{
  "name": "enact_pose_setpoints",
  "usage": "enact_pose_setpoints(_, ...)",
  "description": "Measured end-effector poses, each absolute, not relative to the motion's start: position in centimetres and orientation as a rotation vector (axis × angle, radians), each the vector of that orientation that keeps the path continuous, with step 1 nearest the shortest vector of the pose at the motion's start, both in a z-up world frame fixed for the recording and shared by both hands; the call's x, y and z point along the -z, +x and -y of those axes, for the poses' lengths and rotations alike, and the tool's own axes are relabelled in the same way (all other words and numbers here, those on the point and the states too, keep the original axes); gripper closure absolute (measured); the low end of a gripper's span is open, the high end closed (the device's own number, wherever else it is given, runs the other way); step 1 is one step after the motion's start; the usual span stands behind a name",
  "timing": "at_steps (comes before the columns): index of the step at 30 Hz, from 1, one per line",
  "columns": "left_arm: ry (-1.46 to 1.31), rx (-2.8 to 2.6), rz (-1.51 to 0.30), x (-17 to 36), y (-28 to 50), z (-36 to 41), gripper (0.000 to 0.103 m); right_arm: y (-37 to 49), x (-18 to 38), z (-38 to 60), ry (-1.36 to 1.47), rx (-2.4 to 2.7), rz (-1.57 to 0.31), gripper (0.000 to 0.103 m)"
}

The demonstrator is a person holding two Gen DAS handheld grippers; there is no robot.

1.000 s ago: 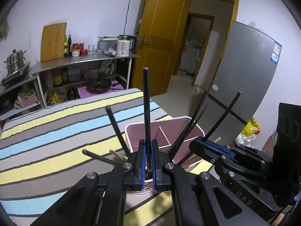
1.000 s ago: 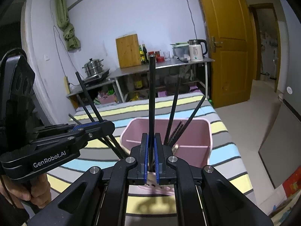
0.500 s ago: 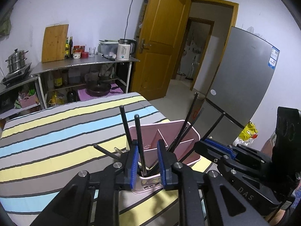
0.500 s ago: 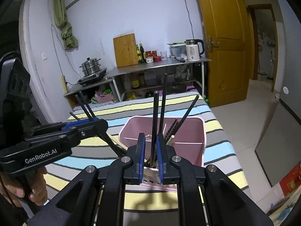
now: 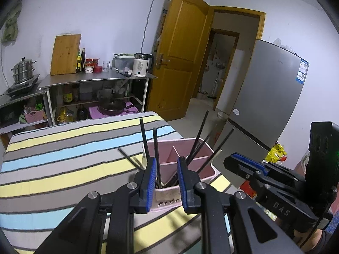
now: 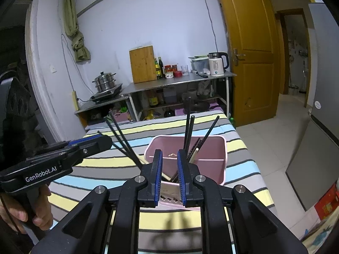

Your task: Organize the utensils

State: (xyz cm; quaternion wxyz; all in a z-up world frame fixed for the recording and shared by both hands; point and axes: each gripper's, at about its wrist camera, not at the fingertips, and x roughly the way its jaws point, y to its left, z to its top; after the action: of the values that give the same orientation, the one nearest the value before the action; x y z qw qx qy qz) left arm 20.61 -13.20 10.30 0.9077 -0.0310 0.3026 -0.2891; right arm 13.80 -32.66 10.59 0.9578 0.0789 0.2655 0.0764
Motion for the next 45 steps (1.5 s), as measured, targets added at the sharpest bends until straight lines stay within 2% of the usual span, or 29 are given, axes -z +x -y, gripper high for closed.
enact_pose_setpoints(9,-0.080,0.590,-0.635,-8.9,17.9,12.1,0.083,11.7,-10.1,32.3,0.168,-0.158,-0.552,0.088)
enact_pose_setpoints(28,-0.020,0.576,-0.533,-5.6,9.6,10.8,0.083,5.7,-7.3,31.1,0.119,-0.128,-0.557,0.088)
enact_pose_setpoints(45,-0.019,0.547,-0.536,-4.2,8.4,10.0,0.083,4.0,-6.2,30.8,0.123,-0.126,-0.560,0.088)
